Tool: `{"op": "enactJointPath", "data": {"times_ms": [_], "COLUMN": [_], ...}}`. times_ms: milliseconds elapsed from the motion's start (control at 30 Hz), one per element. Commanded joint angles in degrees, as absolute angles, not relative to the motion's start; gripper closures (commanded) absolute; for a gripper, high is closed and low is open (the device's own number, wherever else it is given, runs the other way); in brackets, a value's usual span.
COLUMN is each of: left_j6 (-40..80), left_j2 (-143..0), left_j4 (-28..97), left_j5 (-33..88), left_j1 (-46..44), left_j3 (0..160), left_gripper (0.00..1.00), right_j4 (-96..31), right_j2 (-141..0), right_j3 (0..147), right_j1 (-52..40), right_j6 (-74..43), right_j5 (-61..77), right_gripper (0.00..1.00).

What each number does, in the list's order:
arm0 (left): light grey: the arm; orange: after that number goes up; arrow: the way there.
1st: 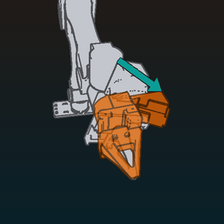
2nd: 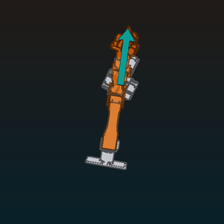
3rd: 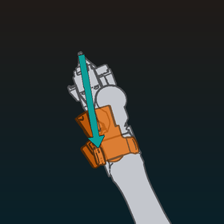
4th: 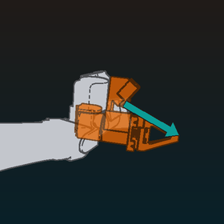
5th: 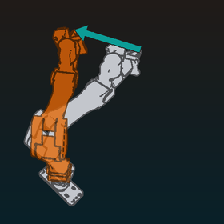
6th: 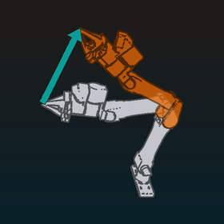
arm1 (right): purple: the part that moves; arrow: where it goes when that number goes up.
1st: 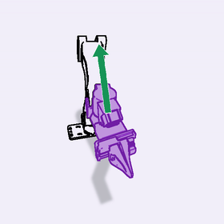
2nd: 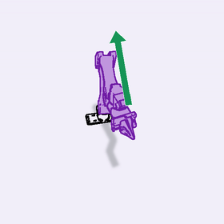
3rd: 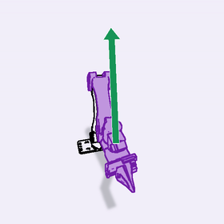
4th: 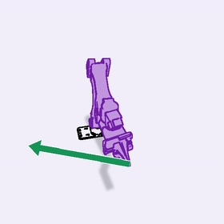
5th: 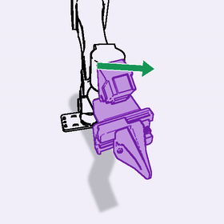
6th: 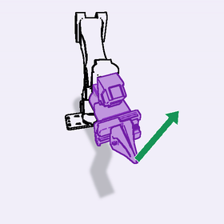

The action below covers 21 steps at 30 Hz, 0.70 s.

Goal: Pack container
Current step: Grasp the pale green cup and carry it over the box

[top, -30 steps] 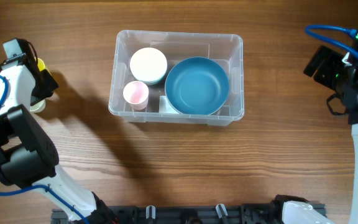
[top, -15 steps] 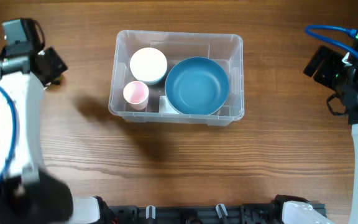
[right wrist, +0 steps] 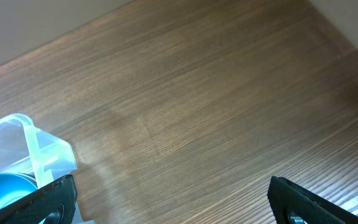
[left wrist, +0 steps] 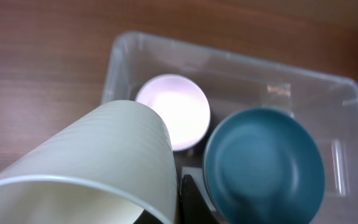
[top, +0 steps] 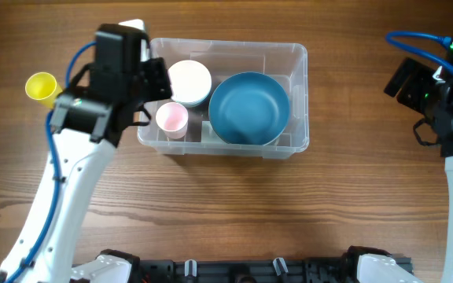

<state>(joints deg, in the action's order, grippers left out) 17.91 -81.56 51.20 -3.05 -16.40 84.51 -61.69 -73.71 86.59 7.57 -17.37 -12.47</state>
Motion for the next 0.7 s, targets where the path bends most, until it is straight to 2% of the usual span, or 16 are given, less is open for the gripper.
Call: {"op": "enactJointPath", "data": {"times_ms": [0,267,667], "left_j6": [18.5,18.5,18.5], "left_j2": [-86.4,-93.4,-95.5], "left_j4": [52.8,57.1,57.6], "left_j5": [-2.6,-0.1,3.2], "left_j1": [-18.2,-18.3,-20.6], "left_j3": [85.2,85.1,85.1], "left_gripper": [0.96,0.96,0.96], "right_j4": [-61.5,-61.5,-61.5], "right_j2": [-73.7,-73.7,-73.7], "right_j3": [86.6,86.6,86.6], "right_j1": [7.7,7.7,7.7], "right_j6": [-18.2,-18.2,-18.2], "right_j5": [-12.4,-12.4,-12.4], "right_gripper": [0.00,0.00,0.00]}}
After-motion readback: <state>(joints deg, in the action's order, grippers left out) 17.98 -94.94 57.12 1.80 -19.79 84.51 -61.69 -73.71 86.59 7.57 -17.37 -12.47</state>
